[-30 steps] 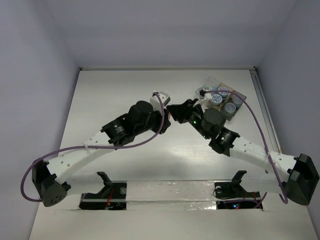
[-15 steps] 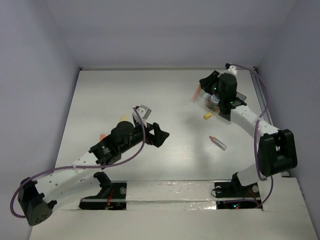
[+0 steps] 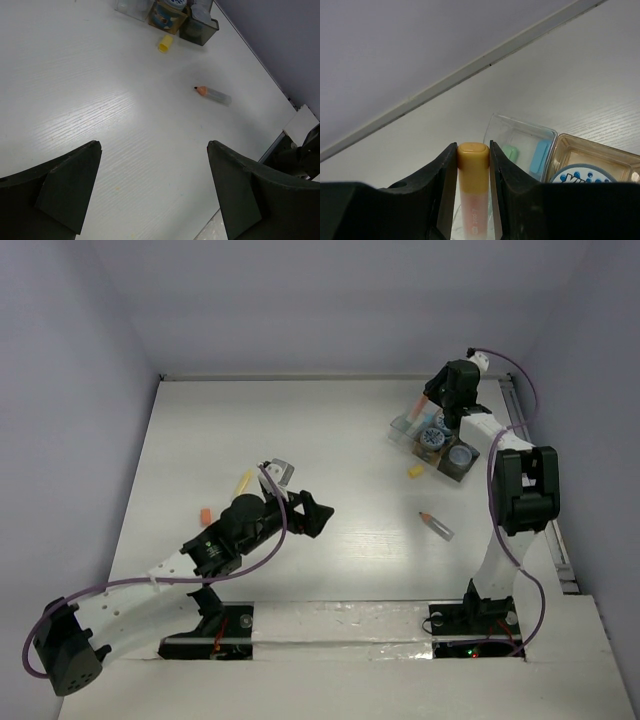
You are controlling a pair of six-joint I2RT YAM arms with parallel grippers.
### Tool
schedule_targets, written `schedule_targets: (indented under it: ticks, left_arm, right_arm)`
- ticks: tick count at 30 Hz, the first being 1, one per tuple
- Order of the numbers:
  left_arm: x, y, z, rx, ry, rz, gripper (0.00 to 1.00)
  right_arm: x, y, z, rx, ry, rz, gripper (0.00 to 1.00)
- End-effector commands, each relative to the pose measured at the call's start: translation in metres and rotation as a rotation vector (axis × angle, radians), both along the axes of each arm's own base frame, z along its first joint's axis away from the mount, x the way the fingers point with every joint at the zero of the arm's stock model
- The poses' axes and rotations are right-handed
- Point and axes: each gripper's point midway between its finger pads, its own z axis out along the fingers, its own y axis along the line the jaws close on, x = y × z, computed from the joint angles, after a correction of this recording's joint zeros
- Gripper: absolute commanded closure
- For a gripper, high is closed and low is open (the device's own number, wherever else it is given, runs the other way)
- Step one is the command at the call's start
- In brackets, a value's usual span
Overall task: Sort the stationery into containers
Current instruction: Place the pen in the storage box.
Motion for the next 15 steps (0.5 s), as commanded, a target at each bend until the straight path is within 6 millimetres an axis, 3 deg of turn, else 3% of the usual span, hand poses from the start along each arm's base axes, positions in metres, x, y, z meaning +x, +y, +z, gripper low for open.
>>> schedule_targets:
  ticks: [1,4,7,11,15]
  left_arm:
    - [0.004,-0.001,0.017,-0.065,-0.046,0.017,0.15]
    - [0.005,-0.002,0.019,-0.069,-0.052,0.018,0.15]
    - [0.006,-0.002,0.023,-0.069,-0.052,0.020,0.15]
    - [0.005,0.000,0.035,-0.087,-0.057,0.025,0.15]
    - [0.006,0.007,0.062,-0.117,-0.092,0.055,0.14]
  right_arm:
    - [0.010,-0.004,0.026,-0.027,-0.049,-0.015,0.91]
    - [0.006,-0.002,0.013,-0.029,-0.023,0.000,0.74]
    - [0.004,0.002,0.006,-0.030,-0.002,0.026,0.43]
    - [-0.002,0.013,0.024,-0.024,-0.029,0.093,0.23]
    - [-0.019,0.030,0.057,-0.025,-0.076,0.189,0.21]
